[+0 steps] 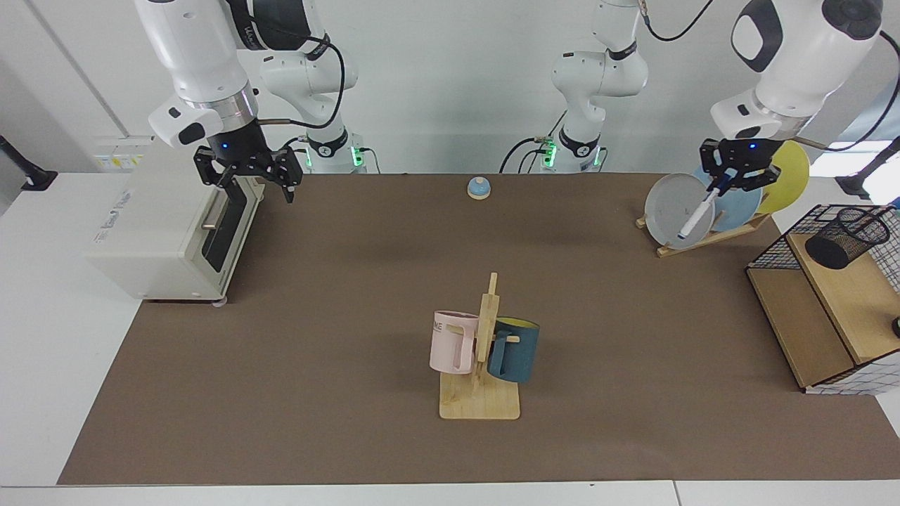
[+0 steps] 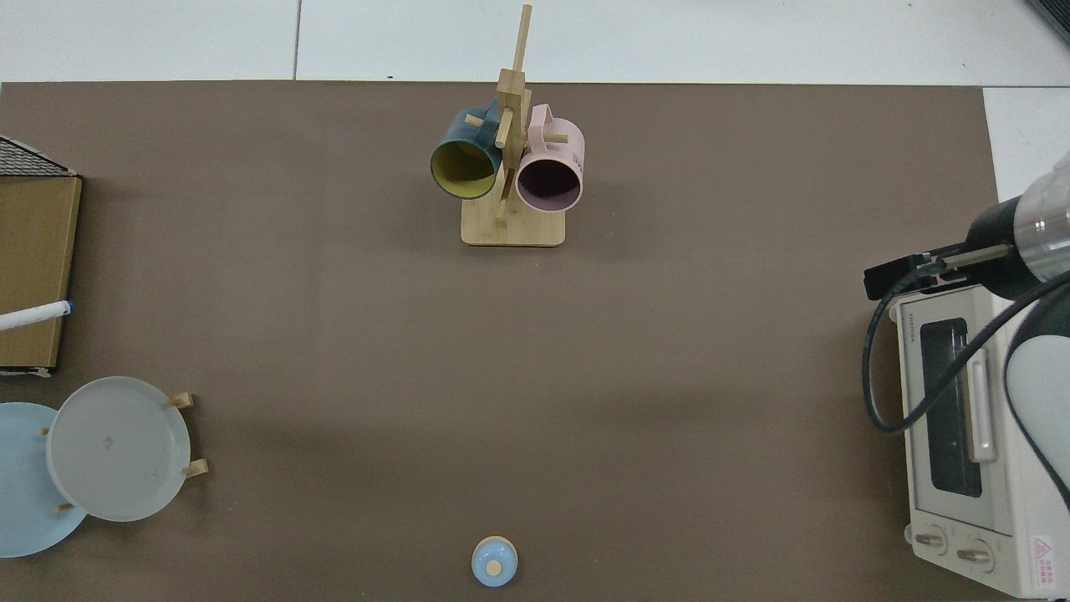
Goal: Put markers into pen holder
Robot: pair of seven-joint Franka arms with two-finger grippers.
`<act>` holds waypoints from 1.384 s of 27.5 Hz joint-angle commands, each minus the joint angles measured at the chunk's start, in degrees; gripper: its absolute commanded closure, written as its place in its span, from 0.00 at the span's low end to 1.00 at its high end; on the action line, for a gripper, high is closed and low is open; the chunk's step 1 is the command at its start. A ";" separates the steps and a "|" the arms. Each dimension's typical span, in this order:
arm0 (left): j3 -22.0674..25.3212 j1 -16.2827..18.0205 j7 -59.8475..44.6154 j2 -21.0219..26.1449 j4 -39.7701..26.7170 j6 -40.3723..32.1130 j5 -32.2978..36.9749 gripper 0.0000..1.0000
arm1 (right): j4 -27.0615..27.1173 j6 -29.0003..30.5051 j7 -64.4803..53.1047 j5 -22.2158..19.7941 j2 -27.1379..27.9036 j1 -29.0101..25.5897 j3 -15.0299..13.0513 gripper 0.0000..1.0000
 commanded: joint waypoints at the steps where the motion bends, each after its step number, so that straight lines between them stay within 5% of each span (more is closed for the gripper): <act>1: 1.17 0.01 11.41 3.57 5.49 0.86 6.19 1.00 | 0.62 -2.73 -1.10 0.09 -0.70 -0.46 -0.56 0.00; 14: 2.94 5.45 38.23 8.93 12.26 12.46 18.06 1.00 | -4.83 -2.55 3.04 0.44 -4.84 -0.19 -0.74 0.00; 38: 3.73 7.04 44.13 13.68 11.74 17.92 23.16 1.00 | -5.09 -2.03 3.13 2.46 -4.93 0.07 -0.56 0.00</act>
